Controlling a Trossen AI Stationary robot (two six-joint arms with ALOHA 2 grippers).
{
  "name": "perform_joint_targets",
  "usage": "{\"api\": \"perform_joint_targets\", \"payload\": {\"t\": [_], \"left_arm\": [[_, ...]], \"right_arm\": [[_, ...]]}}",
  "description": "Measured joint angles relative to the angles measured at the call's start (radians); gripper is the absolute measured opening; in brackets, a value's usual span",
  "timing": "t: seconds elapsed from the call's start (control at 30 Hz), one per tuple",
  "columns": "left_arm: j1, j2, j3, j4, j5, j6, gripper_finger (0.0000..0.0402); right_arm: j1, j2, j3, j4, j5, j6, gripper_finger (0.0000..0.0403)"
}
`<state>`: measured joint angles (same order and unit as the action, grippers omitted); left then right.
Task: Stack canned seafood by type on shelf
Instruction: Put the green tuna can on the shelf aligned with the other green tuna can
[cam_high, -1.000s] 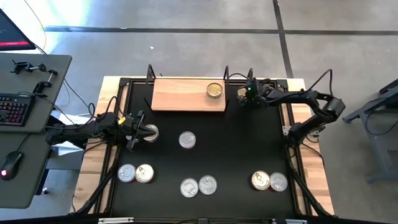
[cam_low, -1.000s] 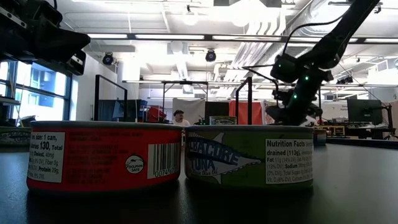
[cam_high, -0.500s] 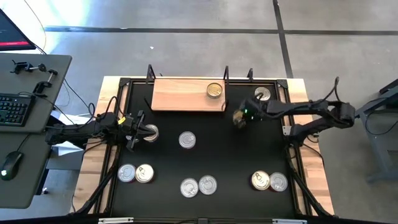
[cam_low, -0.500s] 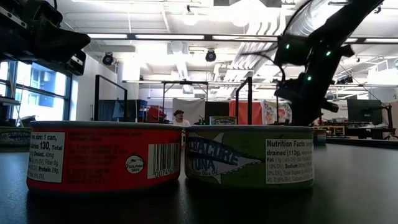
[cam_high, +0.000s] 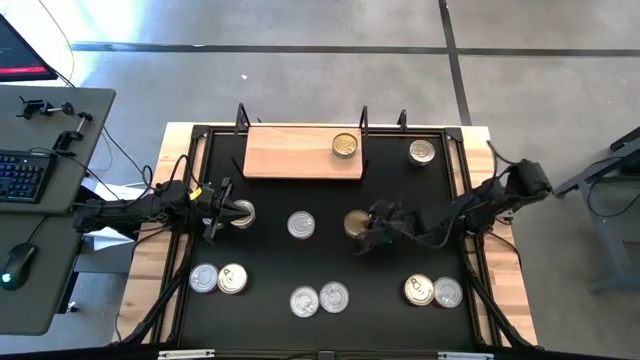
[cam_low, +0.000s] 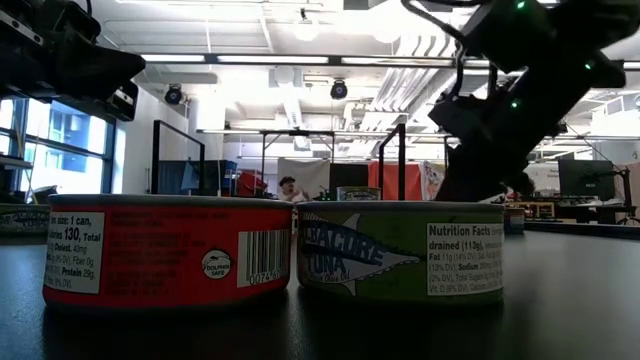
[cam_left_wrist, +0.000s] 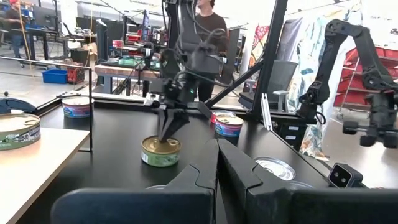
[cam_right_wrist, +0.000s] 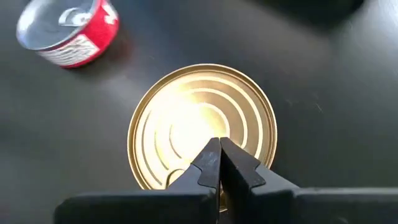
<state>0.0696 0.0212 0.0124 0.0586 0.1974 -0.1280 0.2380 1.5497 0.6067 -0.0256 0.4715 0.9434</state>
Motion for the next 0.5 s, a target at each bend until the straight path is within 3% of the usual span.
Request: {"api": "perform_joint_targets", "payload": {"t": [0.23,0.37,0.5], "left_arm": [[0.0,0.0,0.0,-0.001,0.0,0.0,0.0],[0.0,0.0,0.0,-0.001,0.0,0.0,0.0],[0.0,0.0,0.0,-0.001,0.0,0.0,0.0]], "right_arm": [[0.033,-0.033,-0.003,0.196,0.157,-0.37,0.0],[0.032,-0.072,-0.002,0.221,0.089,-0.467,0.0019],[0.049,-0.052,-0.001,0.249,-0.031,-0.648,0.0077]]}}
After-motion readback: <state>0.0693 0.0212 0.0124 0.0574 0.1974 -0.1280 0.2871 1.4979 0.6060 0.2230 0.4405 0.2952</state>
